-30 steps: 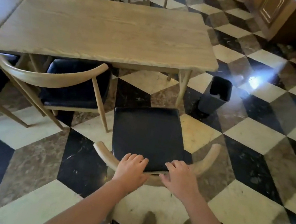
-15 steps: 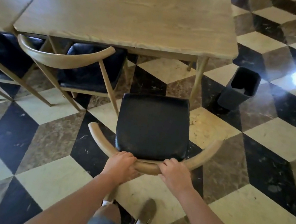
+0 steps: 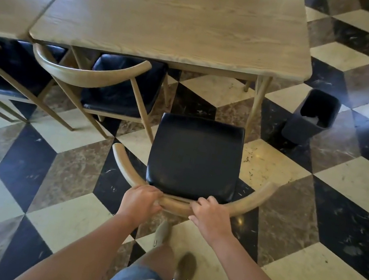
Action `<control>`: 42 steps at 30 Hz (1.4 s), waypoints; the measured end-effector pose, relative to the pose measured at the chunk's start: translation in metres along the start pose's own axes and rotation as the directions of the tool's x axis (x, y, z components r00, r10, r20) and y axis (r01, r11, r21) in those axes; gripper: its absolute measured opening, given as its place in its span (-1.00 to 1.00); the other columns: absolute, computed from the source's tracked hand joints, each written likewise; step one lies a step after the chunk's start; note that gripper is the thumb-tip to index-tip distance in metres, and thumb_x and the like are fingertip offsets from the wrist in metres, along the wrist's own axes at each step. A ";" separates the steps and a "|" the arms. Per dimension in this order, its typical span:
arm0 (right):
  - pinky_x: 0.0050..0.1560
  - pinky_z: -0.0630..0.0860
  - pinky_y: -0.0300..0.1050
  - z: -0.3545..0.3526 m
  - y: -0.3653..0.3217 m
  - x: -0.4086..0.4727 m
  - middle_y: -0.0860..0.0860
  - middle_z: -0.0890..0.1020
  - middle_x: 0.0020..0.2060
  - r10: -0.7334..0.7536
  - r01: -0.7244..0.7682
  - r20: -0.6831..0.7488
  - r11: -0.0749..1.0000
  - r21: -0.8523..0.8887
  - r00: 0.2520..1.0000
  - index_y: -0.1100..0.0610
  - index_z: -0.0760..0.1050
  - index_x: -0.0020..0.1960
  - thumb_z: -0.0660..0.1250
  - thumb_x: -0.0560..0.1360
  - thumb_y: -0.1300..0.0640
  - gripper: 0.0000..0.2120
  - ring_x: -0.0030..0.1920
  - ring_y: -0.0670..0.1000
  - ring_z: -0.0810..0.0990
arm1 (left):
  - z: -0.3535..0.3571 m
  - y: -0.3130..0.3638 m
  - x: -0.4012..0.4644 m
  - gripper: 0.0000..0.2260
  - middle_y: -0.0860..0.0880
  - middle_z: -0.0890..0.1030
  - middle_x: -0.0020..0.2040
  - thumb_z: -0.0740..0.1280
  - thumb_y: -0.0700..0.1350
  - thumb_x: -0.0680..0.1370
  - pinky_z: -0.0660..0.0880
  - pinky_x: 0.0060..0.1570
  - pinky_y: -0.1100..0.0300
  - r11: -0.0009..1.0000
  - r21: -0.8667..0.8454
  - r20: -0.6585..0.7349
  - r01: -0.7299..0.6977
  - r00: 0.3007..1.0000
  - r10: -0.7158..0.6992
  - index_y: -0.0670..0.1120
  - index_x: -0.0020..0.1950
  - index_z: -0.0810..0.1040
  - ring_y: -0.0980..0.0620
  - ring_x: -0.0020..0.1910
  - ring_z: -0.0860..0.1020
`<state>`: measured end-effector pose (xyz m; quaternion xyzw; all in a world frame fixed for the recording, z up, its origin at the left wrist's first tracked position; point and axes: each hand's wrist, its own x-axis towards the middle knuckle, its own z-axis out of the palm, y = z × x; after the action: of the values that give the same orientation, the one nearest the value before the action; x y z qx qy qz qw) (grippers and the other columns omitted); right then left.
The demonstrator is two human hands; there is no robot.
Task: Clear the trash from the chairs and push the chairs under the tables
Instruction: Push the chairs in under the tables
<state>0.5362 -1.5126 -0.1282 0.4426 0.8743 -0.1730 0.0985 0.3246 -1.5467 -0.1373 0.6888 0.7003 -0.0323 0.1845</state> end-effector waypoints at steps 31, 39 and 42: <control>-0.18 0.58 -0.07 -0.123 0.129 0.219 0.01 0.66 -0.10 0.095 -0.103 -0.069 0.988 -0.118 0.993 0.09 0.57 0.08 0.40 0.43 -0.03 -0.71 -0.06 0.07 0.59 | -0.089 -0.007 0.279 -0.66 0.10 0.60 0.16 0.30 0.14 0.48 0.41 0.16 0.14 0.996 -0.047 0.010 -0.069 0.998 0.070 0.07 0.21 0.51 0.04 0.16 0.52; -0.32 0.59 -0.13 -0.144 0.162 0.262 -0.02 0.69 -0.21 0.006 -0.025 -0.110 0.984 -0.176 0.994 0.08 0.63 -0.01 0.53 0.30 -0.04 -0.67 -0.21 0.02 0.62 | -0.103 -0.010 0.326 -0.63 0.11 0.58 0.20 0.30 0.18 0.48 0.42 0.17 0.12 0.999 -0.030 -0.005 -0.034 0.999 0.034 0.09 0.24 0.50 0.06 0.20 0.50; -0.40 0.56 -0.19 -0.144 0.162 0.268 -0.06 0.68 -0.29 -0.043 0.017 -0.139 0.983 -0.181 0.989 0.05 0.66 -0.09 0.59 0.19 -0.07 -0.64 -0.29 -0.03 0.62 | -0.103 -0.019 0.328 -0.62 0.10 0.57 0.23 0.29 0.18 0.48 0.37 0.25 0.11 0.998 -0.027 -0.006 -0.049 0.999 0.049 0.10 0.26 0.48 0.06 0.24 0.48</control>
<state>0.5063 -1.1695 -0.1175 0.4300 0.8977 -0.0630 0.0728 0.2899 -1.2037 -0.1445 0.7034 0.6840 -0.0167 0.1927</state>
